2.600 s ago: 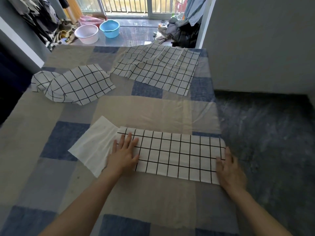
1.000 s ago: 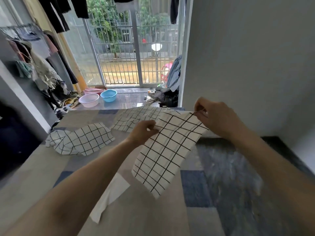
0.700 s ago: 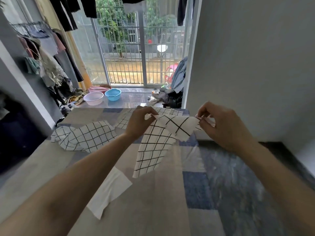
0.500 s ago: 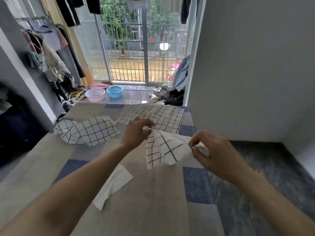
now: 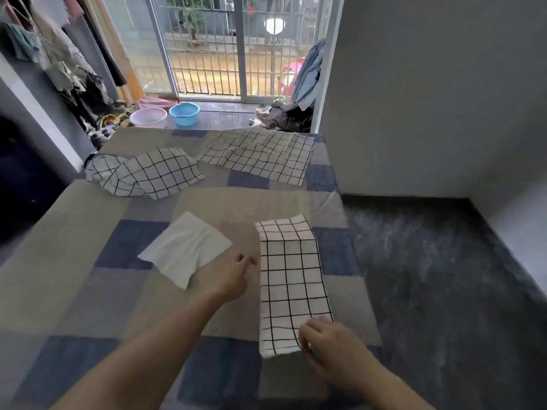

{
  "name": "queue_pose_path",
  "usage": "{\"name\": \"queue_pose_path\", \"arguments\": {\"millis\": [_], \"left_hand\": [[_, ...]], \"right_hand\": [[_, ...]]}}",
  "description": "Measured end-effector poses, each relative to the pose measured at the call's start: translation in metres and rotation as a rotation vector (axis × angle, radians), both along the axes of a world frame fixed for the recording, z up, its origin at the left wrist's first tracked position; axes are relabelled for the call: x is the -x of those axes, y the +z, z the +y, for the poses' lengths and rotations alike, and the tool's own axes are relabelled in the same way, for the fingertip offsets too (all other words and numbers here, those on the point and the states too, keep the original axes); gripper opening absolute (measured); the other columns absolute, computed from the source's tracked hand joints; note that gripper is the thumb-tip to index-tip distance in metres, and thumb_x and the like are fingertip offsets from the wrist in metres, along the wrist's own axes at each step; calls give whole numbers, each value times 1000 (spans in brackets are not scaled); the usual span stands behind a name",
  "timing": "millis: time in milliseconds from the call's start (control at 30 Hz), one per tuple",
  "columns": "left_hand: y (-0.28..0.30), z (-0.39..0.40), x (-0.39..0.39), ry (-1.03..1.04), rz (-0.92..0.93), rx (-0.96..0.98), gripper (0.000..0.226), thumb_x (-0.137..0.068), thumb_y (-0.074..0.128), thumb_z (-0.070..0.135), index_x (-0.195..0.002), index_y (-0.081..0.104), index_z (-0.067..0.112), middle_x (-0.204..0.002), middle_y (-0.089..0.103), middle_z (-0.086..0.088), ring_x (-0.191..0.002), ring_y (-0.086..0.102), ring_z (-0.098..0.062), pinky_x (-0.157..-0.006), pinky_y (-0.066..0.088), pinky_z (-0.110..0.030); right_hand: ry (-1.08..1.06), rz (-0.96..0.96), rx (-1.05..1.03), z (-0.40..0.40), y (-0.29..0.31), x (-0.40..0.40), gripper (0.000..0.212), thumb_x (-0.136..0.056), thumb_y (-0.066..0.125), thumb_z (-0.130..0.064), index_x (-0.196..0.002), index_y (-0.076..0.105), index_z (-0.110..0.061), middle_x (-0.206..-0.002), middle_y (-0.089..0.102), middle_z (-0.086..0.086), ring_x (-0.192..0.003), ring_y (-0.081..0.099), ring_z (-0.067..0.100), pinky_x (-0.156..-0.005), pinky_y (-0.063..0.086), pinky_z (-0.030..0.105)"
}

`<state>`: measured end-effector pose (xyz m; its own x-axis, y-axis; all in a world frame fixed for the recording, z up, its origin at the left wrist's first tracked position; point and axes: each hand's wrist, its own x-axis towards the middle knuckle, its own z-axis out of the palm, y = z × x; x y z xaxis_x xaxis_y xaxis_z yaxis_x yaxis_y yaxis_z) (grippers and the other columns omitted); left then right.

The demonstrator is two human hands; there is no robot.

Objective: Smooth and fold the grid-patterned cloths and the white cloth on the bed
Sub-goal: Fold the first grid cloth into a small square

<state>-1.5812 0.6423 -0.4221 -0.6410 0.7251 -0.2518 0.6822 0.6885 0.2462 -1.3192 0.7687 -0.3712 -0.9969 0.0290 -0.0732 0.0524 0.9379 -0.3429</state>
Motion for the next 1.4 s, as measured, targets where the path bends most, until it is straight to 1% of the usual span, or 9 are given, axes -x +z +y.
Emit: {"name": "queue_pose_path", "arguments": {"millis": [100, 233, 400, 600, 867, 967, 1033, 1200, 1400], "left_hand": [[-12, -22, -27, 39, -118, -42, 47, -89, 51, 11, -134, 44, 23, -131, 46, 0, -105, 52, -18, -77, 34, -24], [-30, -58, -54, 60, -193, -148, 47, -82, 53, 6, -128, 51, 14, -121, 48, -6, -102, 52, -23, -80, 36, -26], [-34, -79, -83, -6, -205, -190, 41, -87, 49, 11, -128, 51, 16, -136, 44, -7, -122, 42, -29, -104, 36, -38], [-25, -68, -91, -100, -182, -195, 21, -97, 49, 34, -106, 64, 23, -122, 54, 5, -115, 44, -18, -99, 40, -37], [-21, -33, -55, -185, -147, -178, 36, -102, 32, 38, -118, 61, 24, -129, 52, 4, -120, 40, -19, -99, 32, -31], [-28, -33, -40, -226, -49, -150, 54, -94, 18, 44, -136, 47, 28, -144, 41, 5, -129, 33, -22, -106, 27, -37], [-36, -37, -33, -278, -7, -111, 49, -97, 31, 31, -145, 35, 26, -152, 32, 4, -134, 29, -24, -109, 27, -41], [-51, -41, -13, -362, 53, -140, 58, -84, 56, 18, -140, 43, 29, -149, 42, 9, -134, 33, -17, -104, 40, -40], [-38, -16, -7, -106, -44, -148, 49, -93, 24, 32, -137, 44, 23, -149, 36, 5, -131, 38, -20, -102, 33, -34]], "right_hand": [[12, -100, 59, -25, -8, -18, 12, -78, 40, -30, -88, 46, -29, -94, 56, -8, -89, 51, 12, -72, 47, 27], [51, -152, 102, -56, -9, -43, 17, -75, 37, -33, -87, 47, -28, -94, 56, -6, -87, 53, 15, -70, 40, 24], [39, -261, 146, -73, 5, -57, 13, -82, 43, -31, -93, 48, -28, -99, 54, -12, -90, 51, 8, -74, 46, 26], [27, -385, 209, -71, 24, -47, 8, -86, 51, -27, -94, 53, -29, -100, 59, -13, -91, 54, 5, -81, 50, 30], [-188, -263, 341, -10, 40, 16, 12, -88, 60, -25, -80, 54, -31, -84, 61, -12, -79, 59, 6, -73, 55, 32], [-254, -195, 307, 23, 39, 56, 6, -89, 61, -27, -84, 57, -28, -78, 59, -13, -70, 55, 1, -59, 46, 18], [-302, -189, 326, 45, 32, 86, 7, -88, 61, -25, -83, 57, -27, -76, 58, -11, -66, 53, 0, -56, 39, 15], [-358, -198, 260, 94, -8, 161, 3, -84, 59, -19, -86, 62, -20, -79, 64, -2, -73, 60, 14, -69, 54, 35], [-363, -195, 80, 115, -67, 203, 18, -89, 51, -26, -105, 60, -25, -99, 69, 3, -95, 62, 26, -84, 49, 40]]}}
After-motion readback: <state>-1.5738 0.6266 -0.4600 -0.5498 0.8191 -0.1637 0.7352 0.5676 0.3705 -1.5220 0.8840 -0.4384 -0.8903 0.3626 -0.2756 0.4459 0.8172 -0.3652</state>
